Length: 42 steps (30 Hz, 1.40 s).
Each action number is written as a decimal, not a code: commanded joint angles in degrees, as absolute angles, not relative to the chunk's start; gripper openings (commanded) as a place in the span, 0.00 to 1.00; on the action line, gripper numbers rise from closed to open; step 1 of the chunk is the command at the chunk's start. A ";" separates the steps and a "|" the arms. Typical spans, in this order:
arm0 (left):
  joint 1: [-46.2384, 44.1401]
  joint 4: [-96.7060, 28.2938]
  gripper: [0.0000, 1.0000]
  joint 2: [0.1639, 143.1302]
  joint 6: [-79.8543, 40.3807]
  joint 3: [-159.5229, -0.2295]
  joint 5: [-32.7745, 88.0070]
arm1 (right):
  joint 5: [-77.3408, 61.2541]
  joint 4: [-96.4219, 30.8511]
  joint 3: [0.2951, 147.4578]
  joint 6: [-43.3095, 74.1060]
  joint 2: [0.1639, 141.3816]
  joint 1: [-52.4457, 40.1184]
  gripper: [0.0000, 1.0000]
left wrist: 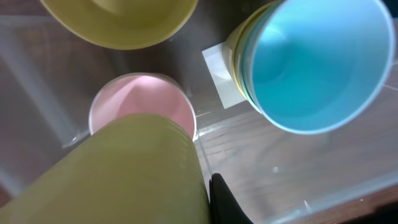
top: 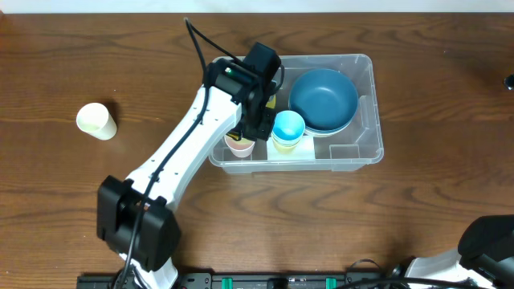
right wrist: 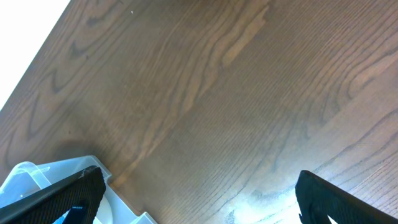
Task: Pack container
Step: 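Carry the yellow cup into the container and drop it into the pink cup, then move the left gripper left toward the white cup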
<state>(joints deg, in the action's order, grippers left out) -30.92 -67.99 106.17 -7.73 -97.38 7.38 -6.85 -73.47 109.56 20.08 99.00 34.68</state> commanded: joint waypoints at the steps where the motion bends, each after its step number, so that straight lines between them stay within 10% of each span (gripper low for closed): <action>1: -30.94 -67.99 0.06 108.36 -8.23 -97.41 7.73 | -6.90 -73.49 110.21 19.22 99.35 34.87 0.99; 32: -28.56 -74.11 0.24 106.19 -8.01 -106.80 3.68 | -6.90 -73.49 110.21 19.22 99.35 34.87 0.99; 37: -25.85 -75.83 0.54 101.08 -7.99 -114.43 -6.42 | -6.90 -73.49 110.21 19.22 99.35 34.87 0.99; 42: -17.91 -75.07 0.56 98.13 -10.07 -115.13 -15.77 | -6.90 -73.49 110.21 19.22 99.35 34.87 0.99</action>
<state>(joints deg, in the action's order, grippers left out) -22.65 -74.74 99.20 -8.03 -114.45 -7.16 -6.85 -73.47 109.56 20.05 99.00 34.68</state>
